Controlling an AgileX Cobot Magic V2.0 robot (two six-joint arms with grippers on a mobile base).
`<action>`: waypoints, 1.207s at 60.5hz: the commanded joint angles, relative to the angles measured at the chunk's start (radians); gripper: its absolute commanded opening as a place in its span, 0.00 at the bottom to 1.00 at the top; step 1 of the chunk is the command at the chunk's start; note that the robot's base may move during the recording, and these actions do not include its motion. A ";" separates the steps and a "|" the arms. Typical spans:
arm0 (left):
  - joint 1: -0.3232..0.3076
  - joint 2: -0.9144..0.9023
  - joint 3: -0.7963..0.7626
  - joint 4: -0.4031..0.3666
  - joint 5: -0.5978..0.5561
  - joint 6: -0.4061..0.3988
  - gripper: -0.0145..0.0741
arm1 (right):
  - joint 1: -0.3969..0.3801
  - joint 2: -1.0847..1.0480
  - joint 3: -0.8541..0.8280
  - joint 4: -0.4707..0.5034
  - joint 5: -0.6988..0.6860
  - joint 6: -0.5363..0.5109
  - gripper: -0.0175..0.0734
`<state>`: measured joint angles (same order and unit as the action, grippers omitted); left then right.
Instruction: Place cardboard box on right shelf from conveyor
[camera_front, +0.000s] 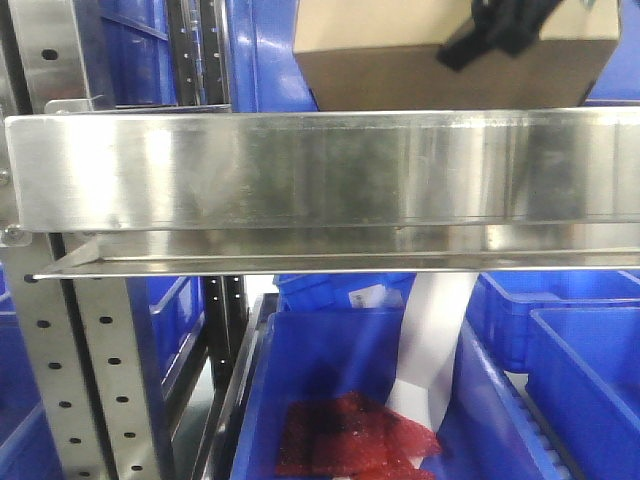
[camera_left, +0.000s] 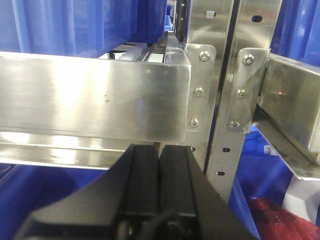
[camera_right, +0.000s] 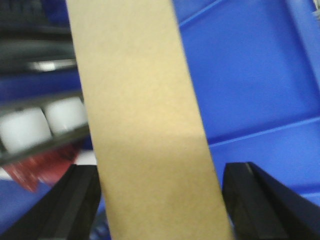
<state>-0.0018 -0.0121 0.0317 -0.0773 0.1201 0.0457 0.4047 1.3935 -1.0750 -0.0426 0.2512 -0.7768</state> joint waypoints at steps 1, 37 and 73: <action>-0.002 -0.015 0.008 -0.006 -0.087 0.000 0.03 | 0.011 -0.077 -0.038 0.081 -0.074 0.054 0.84; -0.002 -0.015 0.008 -0.006 -0.087 0.000 0.03 | 0.012 -0.433 0.225 0.089 -0.285 0.939 0.58; -0.002 -0.015 0.008 -0.006 -0.087 0.000 0.03 | 0.012 -0.653 0.426 0.066 -0.310 0.976 0.22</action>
<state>-0.0018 -0.0121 0.0317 -0.0773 0.1201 0.0457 0.4177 0.7501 -0.6211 0.0332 0.0280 0.1969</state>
